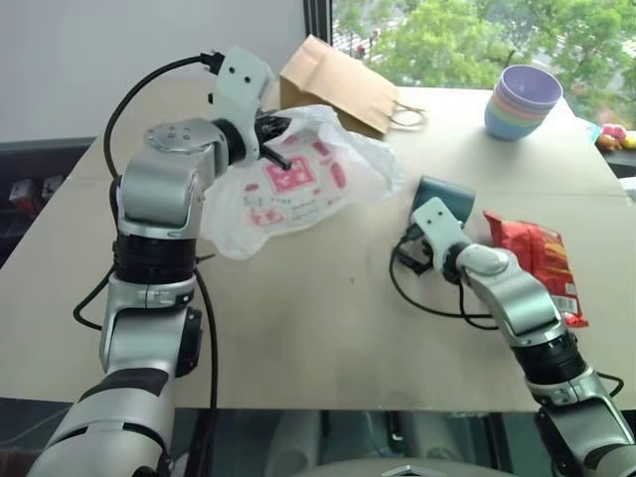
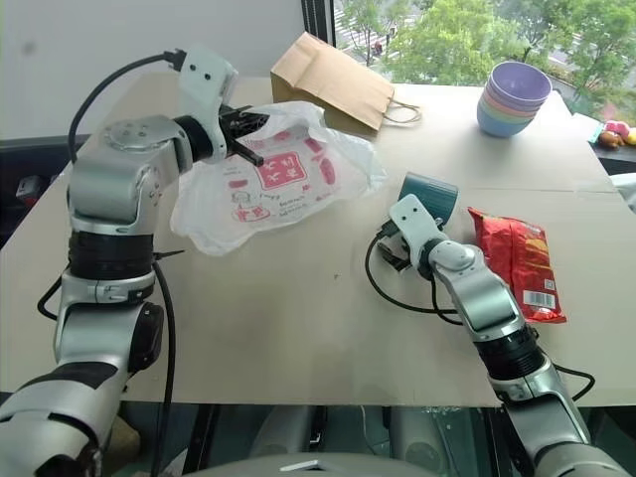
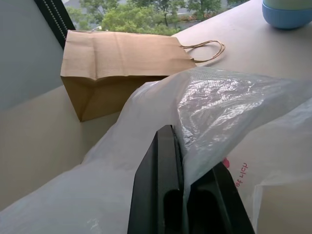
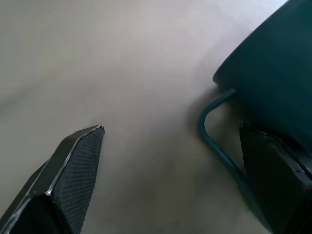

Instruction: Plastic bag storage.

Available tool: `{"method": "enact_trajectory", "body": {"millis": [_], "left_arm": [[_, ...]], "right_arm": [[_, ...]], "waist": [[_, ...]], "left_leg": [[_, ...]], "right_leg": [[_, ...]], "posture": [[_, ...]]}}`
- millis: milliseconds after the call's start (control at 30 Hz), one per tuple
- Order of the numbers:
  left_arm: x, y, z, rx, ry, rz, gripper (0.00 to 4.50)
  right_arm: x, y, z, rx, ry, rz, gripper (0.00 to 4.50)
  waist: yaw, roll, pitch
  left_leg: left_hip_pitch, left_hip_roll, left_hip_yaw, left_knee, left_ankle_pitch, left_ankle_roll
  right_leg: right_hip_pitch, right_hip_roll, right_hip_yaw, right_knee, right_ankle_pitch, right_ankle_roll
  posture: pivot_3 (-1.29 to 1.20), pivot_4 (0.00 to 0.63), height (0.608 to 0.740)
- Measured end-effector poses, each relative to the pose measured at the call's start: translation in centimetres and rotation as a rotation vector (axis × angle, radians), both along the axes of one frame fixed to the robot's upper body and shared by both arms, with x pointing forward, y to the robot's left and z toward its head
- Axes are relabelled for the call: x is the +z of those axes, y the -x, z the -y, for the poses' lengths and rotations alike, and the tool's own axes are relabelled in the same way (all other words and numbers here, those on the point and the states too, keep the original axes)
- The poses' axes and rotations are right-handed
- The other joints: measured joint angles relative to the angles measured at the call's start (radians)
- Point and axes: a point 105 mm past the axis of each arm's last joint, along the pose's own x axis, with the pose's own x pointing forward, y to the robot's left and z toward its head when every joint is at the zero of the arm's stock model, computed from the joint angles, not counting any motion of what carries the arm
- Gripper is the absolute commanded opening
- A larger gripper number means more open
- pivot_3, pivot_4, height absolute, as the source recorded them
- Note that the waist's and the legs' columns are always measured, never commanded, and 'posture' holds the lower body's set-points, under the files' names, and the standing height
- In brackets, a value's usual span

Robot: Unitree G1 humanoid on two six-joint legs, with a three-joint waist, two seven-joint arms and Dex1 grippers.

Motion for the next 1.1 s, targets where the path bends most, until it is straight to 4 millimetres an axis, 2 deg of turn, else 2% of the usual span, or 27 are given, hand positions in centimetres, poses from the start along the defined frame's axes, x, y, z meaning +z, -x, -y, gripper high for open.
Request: {"method": "enact_trajectory", "body": {"millis": [67,167,200,300,333,367,433,600,700,967,1100], "left_arm": [[-0.2,0.0,-0.1,0.007,0.000,-0.007,0.08],[-0.1,0.1,-0.2,0.012,-0.003,-0.004,0.00],[0.0,0.1,-0.2,0.013,-0.005,-0.003,0.00],[-0.2,0.1,-0.2,0.015,-0.009,-0.010,0.00],[-0.3,0.1,-0.2,0.014,-0.013,-0.012,0.00],[-0.3,0.1,-0.2,0.013,-0.014,-0.013,0.00],[-0.3,0.1,-0.3,0.017,-0.018,-0.013,0.00],[-0.1,-0.2,-0.4,0.022,-0.017,-0.022,0.00],[0.1,-0.4,-0.3,0.021,-0.017,-0.025,0.00],[0.9,-1.3,0.3,0.024,-0.016,-0.038,0.00],[0.9,-1.6,0.5,0.021,-0.021,-0.047,0.00]], "right_arm": [[0.1,-0.3,0.1,0.015,0.048,0.013,4.50],[0.3,-0.8,0.6,0.029,0.118,0.027,3.64],[0.3,-0.8,0.6,0.045,0.139,0.030,3.23],[0.0,-0.7,0.6,0.097,0.190,0.024,1.66],[-0.1,-0.7,0.6,0.103,0.199,0.022,1.31],[0.0,-0.8,1.0,0.112,0.232,0.029,0.72],[0.0,-0.8,1.4,0.121,0.263,0.032,0.08],[0.2,-0.6,1.8,0.195,0.319,0.041,0.08],[0.7,0.2,1.1,0.265,0.300,0.033,0.08],[3.8,6.9,-3.7,0.588,0.077,-0.066,0.08],[4.7,9.2,-6.1,0.711,-0.021,-0.096,0.08]], "waist": [[-0.001,0.000,0.000],[0.001,0.000,0.000],[0.001,0.000,0.000],[0.001,0.000,0.000],[0.001,0.000,0.000],[0.002,0.000,0.000],[0.001,0.000,0.000],[0.002,0.000,0.000],[0.000,0.000,0.000],[0.000,0.000,0.000],[0.000,0.000,0.000]], "left_leg": [[0.001,0.000,0.000,0.000,0.000,0.000],[0.001,0.000,0.000,0.000,0.000,0.000],[0.001,0.000,0.000,0.000,0.000,0.000],[0.001,0.000,0.000,0.000,0.000,0.000],[0.001,0.000,0.000,0.000,0.000,0.000],[0.000,0.000,0.000,0.000,0.000,0.000],[0.001,0.000,0.000,0.000,0.000,0.000],[0.000,0.000,0.000,0.000,0.000,0.000],[0.000,0.000,0.000,0.000,0.000,0.000],[0.000,0.000,-0.001,0.000,0.000,0.000],[0.000,0.000,-0.001,0.000,0.000,0.000]], "right_leg": [[0.000,0.000,0.000,0.001,0.000,0.000],[0.000,0.000,0.000,0.001,0.000,0.000],[0.000,0.000,0.000,0.001,0.000,0.000],[0.000,0.000,0.000,0.001,0.000,0.000],[0.000,0.000,0.000,0.001,0.000,0.000],[0.000,0.000,0.000,0.001,0.000,0.000],[0.000,0.000,0.000,0.001,0.000,0.000],[0.000,0.000,0.000,0.001,0.000,0.000],[0.000,0.000,0.000,0.001,0.000,0.000],[0.000,0.000,-0.001,0.001,0.000,0.000],[0.000,0.000,-0.001,0.002,0.000,0.000]], "posture": [[0.00,0.150,0.740],[0.00,0.150,0.740],[0.00,0.150,0.740],[0.00,0.150,0.740],[0.00,0.150,0.740],[0.00,0.150,0.740],[0.00,0.150,0.740],[0.00,0.150,0.740],[0.00,0.150,0.740],[0.00,0.150,0.740],[0.00,0.150,0.740]]}}
